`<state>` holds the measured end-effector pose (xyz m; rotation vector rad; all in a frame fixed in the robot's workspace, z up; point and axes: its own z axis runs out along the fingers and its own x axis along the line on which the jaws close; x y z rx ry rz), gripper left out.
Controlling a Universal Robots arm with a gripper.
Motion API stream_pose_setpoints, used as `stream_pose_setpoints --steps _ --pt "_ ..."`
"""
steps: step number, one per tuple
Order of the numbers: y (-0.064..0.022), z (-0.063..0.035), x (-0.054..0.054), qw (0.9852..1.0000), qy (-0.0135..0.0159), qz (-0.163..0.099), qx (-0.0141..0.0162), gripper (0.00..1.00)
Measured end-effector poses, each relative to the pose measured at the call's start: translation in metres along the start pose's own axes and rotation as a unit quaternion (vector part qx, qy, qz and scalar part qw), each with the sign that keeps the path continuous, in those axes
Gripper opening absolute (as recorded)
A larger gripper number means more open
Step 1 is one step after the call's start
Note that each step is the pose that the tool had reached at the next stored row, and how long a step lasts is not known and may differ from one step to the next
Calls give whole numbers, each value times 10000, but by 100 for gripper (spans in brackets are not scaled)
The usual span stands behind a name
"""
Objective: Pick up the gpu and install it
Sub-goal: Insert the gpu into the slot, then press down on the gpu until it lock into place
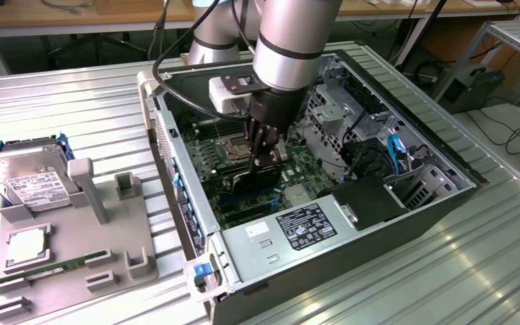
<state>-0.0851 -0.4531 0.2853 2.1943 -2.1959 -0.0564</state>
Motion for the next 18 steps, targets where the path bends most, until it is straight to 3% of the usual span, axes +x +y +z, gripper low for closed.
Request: stream_pose_setpoints --steps 6,18 --pt "11 5 0 10000 0 0 0 11" --pt "159 68 -56 10000 0 0 0 11"
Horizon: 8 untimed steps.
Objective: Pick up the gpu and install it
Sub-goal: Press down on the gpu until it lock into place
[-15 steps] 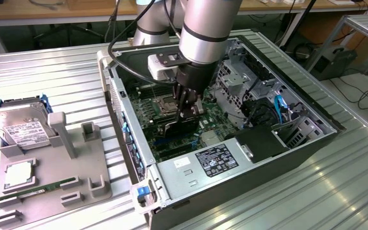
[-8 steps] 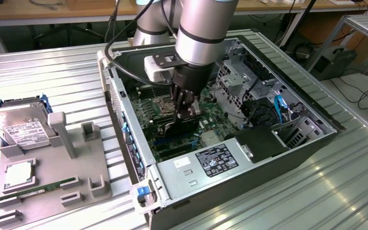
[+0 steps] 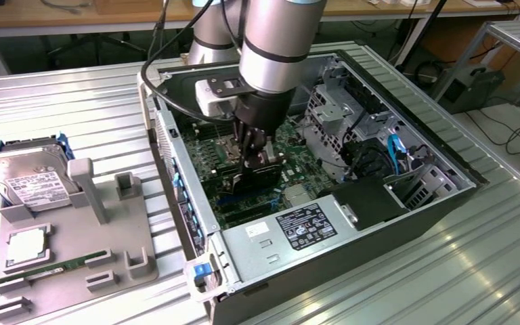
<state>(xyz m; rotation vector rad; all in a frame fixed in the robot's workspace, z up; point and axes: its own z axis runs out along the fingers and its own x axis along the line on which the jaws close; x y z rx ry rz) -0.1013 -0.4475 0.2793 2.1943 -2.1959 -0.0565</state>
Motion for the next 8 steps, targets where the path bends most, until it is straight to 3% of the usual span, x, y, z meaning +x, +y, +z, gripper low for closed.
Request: stream_pose_setpoints --steps 8 --pt "62 83 -1 10000 -4 0 2 11"
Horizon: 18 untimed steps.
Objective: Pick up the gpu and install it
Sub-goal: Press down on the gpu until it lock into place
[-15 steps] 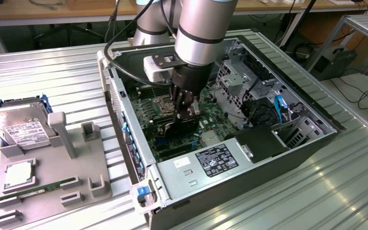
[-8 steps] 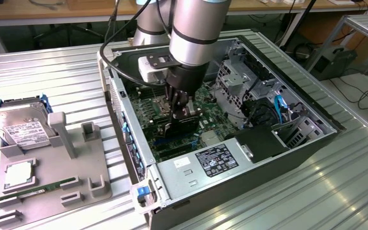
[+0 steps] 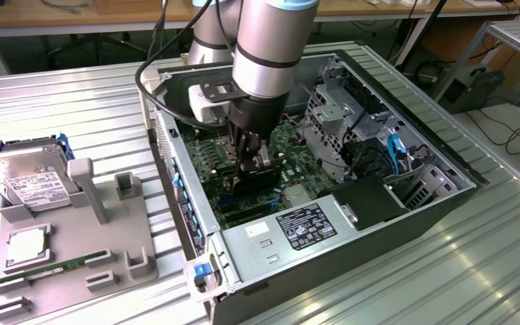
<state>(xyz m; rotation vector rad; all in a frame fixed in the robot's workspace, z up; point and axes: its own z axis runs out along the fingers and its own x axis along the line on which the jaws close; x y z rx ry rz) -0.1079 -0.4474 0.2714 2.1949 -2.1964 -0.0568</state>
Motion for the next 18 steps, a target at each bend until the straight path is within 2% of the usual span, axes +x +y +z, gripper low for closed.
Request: stream_pose_setpoints --steps 18 --pt "-15 5 40 10000 7 1 0 11"
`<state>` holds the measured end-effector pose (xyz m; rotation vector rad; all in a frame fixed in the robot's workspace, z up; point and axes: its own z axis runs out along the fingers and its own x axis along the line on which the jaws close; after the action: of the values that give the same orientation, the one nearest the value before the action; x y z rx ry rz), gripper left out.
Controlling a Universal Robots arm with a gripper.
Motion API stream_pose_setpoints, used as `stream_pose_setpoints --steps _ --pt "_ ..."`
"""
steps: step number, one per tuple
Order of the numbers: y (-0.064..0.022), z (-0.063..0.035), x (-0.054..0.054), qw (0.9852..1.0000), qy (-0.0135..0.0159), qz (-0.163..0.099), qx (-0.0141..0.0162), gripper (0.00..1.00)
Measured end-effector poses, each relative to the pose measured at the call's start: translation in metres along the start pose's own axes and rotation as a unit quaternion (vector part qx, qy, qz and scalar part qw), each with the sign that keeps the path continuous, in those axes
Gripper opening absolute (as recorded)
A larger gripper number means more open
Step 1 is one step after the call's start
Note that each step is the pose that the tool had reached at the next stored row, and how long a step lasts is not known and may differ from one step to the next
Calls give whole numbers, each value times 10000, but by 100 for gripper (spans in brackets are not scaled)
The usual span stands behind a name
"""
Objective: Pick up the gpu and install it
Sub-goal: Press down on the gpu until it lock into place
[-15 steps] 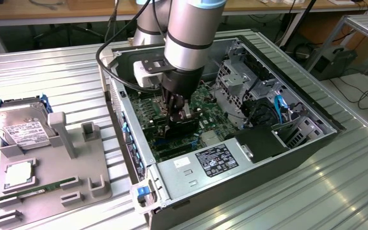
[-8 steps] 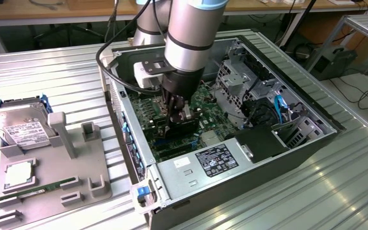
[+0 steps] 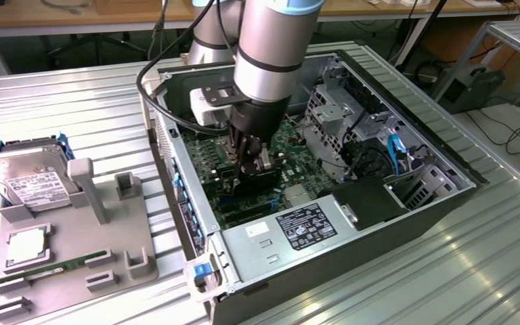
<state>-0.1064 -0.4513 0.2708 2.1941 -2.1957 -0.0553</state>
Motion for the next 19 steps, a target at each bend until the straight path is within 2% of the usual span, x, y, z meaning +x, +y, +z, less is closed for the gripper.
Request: stream_pose_setpoints --steps 8,16,19 --pt "-67 -100 -2 10000 11 1 -4 11" --pt "-290 -128 -3 10000 12 0 -55 11" --pt "-330 -150 -4 10000 12 0 -63 11"
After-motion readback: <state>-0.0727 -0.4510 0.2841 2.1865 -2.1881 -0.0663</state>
